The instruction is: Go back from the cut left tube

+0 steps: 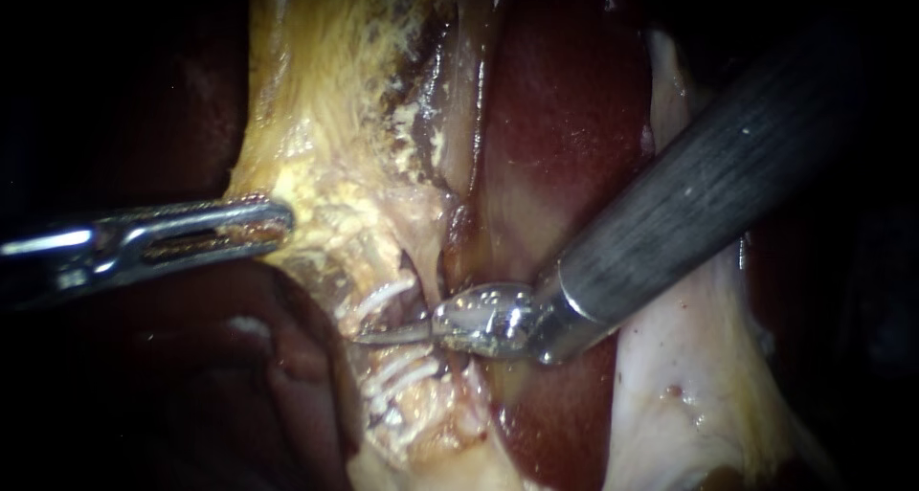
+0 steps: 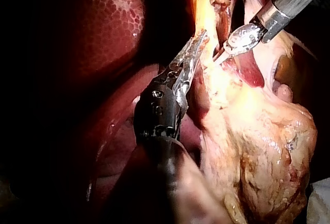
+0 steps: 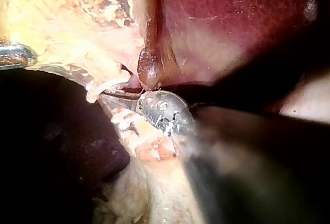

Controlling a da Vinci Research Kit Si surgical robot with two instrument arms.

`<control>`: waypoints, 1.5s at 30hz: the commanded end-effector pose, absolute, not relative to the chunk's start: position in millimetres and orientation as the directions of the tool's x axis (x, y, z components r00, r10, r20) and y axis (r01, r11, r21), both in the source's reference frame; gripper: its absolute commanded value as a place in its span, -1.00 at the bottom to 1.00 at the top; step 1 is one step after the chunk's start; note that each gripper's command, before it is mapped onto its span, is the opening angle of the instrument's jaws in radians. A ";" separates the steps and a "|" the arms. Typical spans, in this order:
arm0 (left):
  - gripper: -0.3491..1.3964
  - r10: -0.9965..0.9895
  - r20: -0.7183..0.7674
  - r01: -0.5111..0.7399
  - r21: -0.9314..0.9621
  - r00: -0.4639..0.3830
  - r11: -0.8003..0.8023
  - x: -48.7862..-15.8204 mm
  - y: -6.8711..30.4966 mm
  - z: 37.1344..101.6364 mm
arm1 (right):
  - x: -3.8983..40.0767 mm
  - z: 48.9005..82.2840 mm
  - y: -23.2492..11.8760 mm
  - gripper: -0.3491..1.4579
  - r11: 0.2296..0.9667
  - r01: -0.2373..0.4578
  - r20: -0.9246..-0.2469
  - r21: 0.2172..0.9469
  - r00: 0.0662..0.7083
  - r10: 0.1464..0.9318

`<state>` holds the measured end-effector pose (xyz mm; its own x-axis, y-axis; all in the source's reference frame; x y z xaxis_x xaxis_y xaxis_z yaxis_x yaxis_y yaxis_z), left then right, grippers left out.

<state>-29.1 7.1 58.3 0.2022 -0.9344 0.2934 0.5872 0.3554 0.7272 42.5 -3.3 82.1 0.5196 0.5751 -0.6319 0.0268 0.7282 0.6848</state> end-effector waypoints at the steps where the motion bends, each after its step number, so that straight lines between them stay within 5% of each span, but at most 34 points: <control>1: -1.00 -0.934 0.293 0.587 0.727 0.202 0.355 -29.1 7.1 58.3 | 42.5 82.1 -3.4 -1.00 0.726 0.035 -0.633 0.686 0.521 0.573; 7: -1.00 -0.934 0.293 0.587 0.727 0.202 0.355 -29.1 7.1 58.3 | 42.5 82.2 -3.5 -1.00 0.728 0.060 -0.642 0.683 0.524 0.559; 11: -1.00 -0.934 0.293 0.587 0.727 0.202 0.355 -29.1 7.1 58.3 | 42.6 82.1 -3.3 -0.16 0.738 0.040 -0.644 0.674 0.521 0.560; 14: -1.00 -0.934 0.293 0.587 0.727 0.202 0.355 -29.1 7.1 58.3 | 42.6 82.0 -3.2 0.02 0.737 0.041 -0.646 0.675 0.515 0.563; 35: -1.00 -0.934 0.293 0.586 0.728 0.203 0.356 -28.9 7.1 58.3 | 41.1 80.5 -3.5 0.69 0.737 0.044 -0.648 0.675 0.512 0.563; 45: -1.00 -0.934 0.294 0.584 0.729 0.205 0.358 -28.3 7.5 58.9 | 38.1 79.4 -2.9 0.95 0.860 0.140 -0.798 0.491 0.467 0.380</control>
<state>-28.3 7.5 58.8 0.2048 -0.9335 0.2945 0.5845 0.3579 0.7282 37.8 -2.7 79.1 0.4623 0.3632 -0.8089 0.1488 0.8676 0.4745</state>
